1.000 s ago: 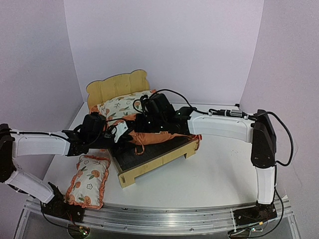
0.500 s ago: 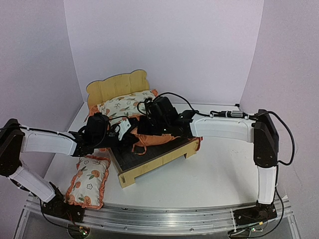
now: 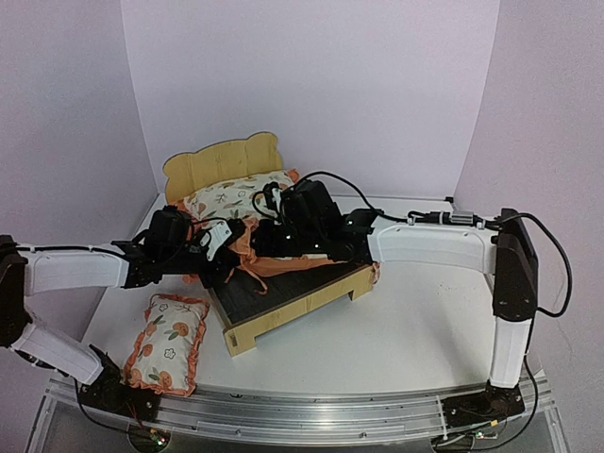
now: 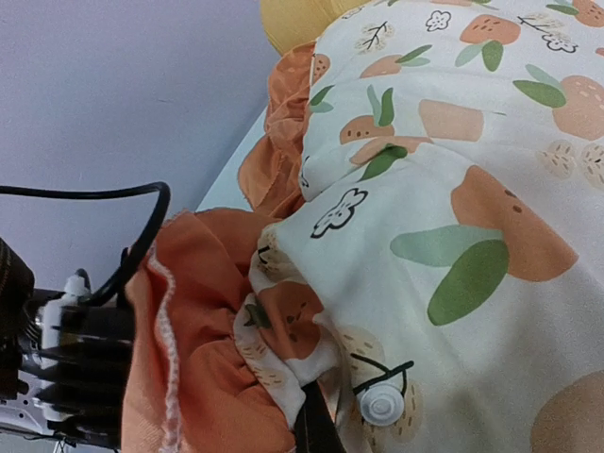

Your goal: Set up the pet bed

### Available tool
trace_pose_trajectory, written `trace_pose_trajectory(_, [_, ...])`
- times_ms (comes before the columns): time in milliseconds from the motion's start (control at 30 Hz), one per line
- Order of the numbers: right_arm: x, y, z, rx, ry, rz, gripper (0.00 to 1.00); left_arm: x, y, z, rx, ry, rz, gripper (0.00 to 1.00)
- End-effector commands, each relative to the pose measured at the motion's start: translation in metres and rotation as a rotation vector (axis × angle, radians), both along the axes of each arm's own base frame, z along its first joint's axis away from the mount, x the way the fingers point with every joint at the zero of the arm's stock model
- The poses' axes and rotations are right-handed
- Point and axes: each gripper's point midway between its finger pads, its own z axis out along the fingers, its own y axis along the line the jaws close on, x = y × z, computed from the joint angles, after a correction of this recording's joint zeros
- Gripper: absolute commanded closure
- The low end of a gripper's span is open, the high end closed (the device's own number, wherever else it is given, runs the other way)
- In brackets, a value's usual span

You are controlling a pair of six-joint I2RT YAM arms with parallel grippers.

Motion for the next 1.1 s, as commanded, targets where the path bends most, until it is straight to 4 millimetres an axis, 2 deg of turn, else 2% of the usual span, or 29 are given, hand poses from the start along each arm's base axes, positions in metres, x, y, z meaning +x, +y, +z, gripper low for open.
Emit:
trace_pose_trajectory(0, [-0.007,0.004,0.042,0.086,-0.059,0.067,1.0,-0.024,0.008,0.017,-0.005,0.035,-0.066,1.0])
trace_pose_trajectory(100, [-0.007,0.004,0.032,0.061,-0.064,0.076,1.0,-0.033,0.01,0.018,-0.021,0.045,-0.082,1.0])
trace_pose_trajectory(267, [-0.006,-0.001,0.01,-0.006,-0.067,0.076,1.0,-0.022,0.01,0.014,-0.014,0.051,-0.043,1.0])
trace_pose_trajectory(333, [-0.005,0.0,0.008,-0.013,-0.066,0.076,1.0,-0.017,0.009,0.01,-0.009,0.05,-0.032,0.95])
trace_pose_trajectory(400, [-0.005,0.004,0.009,-0.006,-0.064,0.081,1.0,-0.014,0.007,0.007,-0.009,0.055,-0.033,0.83])
trace_pose_trajectory(500, [-0.001,0.008,0.013,0.01,-0.064,0.068,1.0,-0.016,0.001,0.012,-0.027,0.057,-0.069,0.75])
trace_pose_trajectory(733, [0.016,0.009,0.032,0.029,-0.111,-0.008,1.0,-0.028,-0.001,0.018,-0.041,0.108,-0.079,0.73])
trace_pose_trajectory(933, [0.02,0.007,0.036,0.029,-0.123,-0.03,1.0,-0.053,0.003,0.024,-0.069,0.089,-0.147,0.7])
trace_pose_trajectory(1067, [0.021,0.01,0.036,0.037,-0.119,-0.028,1.0,-0.051,-0.008,0.022,-0.092,0.124,-0.136,0.7])
